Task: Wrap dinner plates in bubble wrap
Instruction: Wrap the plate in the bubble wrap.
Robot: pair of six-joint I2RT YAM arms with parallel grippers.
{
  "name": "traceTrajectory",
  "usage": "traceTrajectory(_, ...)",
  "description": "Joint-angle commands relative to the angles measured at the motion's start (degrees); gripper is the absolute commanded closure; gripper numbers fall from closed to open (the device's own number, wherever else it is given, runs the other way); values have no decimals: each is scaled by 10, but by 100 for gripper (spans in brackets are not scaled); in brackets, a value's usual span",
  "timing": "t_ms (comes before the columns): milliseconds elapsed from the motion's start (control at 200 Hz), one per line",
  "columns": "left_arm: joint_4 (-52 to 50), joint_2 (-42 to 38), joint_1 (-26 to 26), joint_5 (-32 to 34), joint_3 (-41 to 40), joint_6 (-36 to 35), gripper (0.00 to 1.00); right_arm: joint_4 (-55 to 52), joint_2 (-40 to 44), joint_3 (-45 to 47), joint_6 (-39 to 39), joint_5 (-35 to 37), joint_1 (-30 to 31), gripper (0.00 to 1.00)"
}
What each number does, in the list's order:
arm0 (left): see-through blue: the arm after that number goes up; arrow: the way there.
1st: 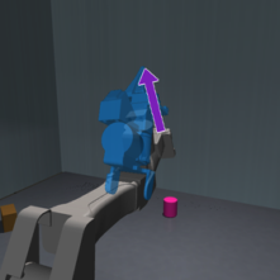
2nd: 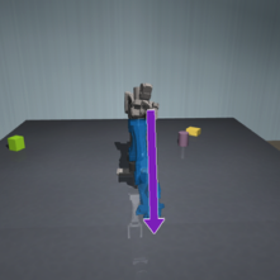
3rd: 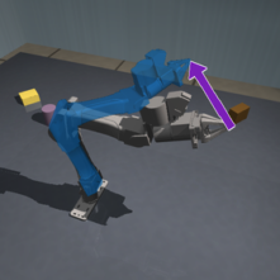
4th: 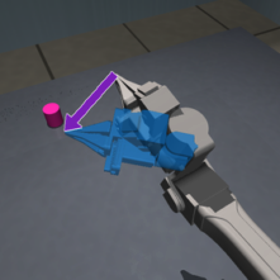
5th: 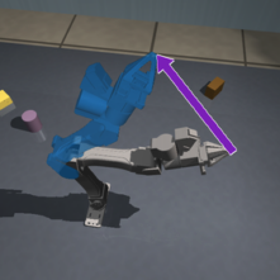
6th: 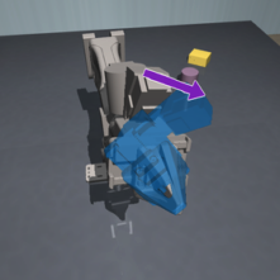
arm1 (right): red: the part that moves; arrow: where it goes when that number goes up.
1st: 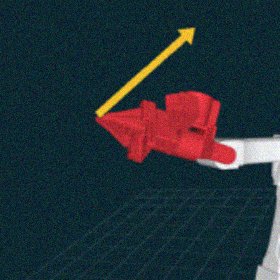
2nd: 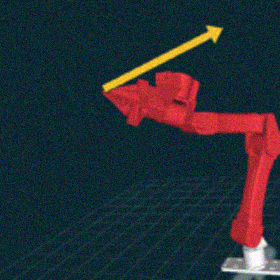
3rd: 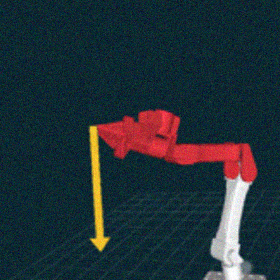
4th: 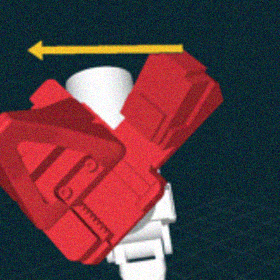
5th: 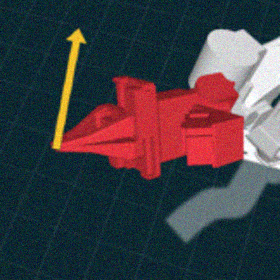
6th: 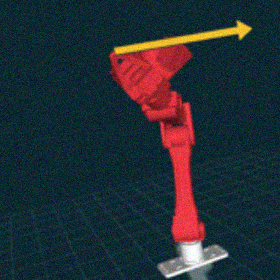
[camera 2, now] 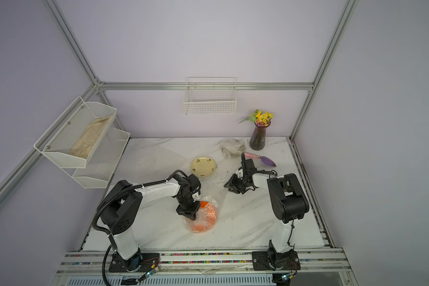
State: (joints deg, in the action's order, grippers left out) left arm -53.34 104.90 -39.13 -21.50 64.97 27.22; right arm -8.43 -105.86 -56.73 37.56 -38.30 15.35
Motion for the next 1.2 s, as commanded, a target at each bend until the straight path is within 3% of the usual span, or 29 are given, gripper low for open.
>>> traceTrajectory(0,7,25,2,108,-28,-13,94,-1,-14,-16,-7,25,-5,84)
traceTrajectory(160,8,31,3,134,-9,-20,96,-37,36,-13,-19,18,-3,99)
traceTrajectory(295,22,54,9,146,22,-29,98,-72,106,4,-23,-24,21,100)
traceTrajectory(425,37,63,18,129,36,-29,99,-107,136,6,-10,-58,103,100)
traceTrajectory(525,49,59,25,120,35,-30,100,-76,143,20,39,-70,182,100)
traceTrajectory(645,52,54,34,117,32,-30,100,-9,123,43,98,-80,257,100)
traceTrajectory(805,61,40,36,115,22,-23,100,-1,53,36,100,-111,323,100)
traceTrajectory(965,57,7,35,107,33,-7,100,-69,-9,23,74,-100,331,100)
traceTrajectory(1190,-13,-91,36,89,71,27,89,-103,-38,22,66,-69,331,100)
